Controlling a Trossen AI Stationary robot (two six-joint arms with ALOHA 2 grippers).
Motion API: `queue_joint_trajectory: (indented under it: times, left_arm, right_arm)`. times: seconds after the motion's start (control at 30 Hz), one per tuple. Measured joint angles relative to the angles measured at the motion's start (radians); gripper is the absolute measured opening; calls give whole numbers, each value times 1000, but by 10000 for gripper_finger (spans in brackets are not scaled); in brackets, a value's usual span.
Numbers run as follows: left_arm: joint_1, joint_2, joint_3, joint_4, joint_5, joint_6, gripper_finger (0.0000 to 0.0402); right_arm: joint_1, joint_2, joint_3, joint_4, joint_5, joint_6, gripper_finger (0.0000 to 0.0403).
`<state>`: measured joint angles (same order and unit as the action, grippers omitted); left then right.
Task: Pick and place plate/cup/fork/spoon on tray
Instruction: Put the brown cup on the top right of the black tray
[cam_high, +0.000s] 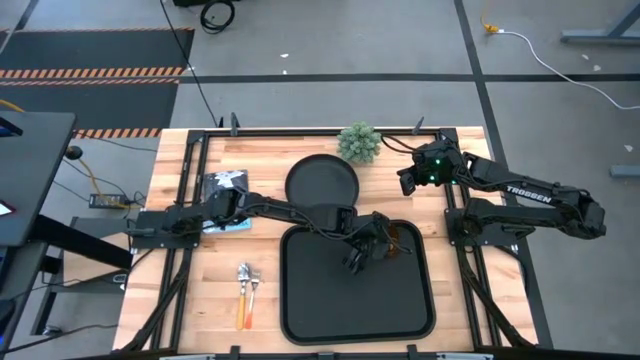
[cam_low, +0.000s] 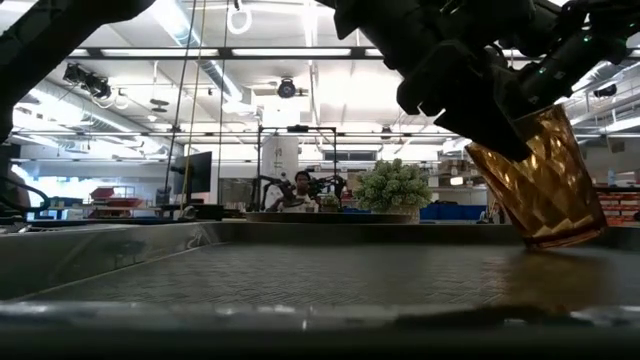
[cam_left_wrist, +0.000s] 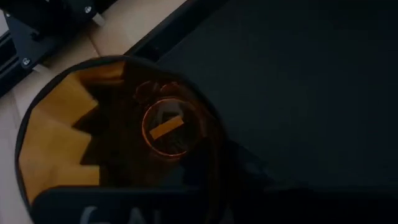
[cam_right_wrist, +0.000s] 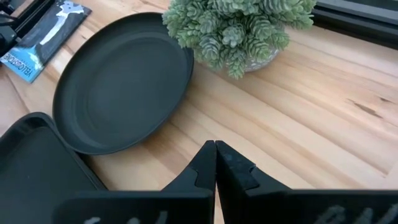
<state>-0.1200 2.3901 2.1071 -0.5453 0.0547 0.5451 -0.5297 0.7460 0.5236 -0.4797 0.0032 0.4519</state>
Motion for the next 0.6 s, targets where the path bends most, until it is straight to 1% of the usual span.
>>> queue_joint_trajectory:
  times: [0.3, 0.4, 0.6]
  left_arm:
    - [-5, 0, 0, 36, -10, 17, 113]
    - [-4, 0, 0, 48, -10, 20, 121]
    - [-8, 0, -1, 108, -20, 78, 123]
  right_arm:
    - [0, 0, 0, 0, 0, 0, 10]
    - [0, 0, 0, 0, 0, 0, 10]
    - [0, 0, 0, 0, 0, 1, 10]
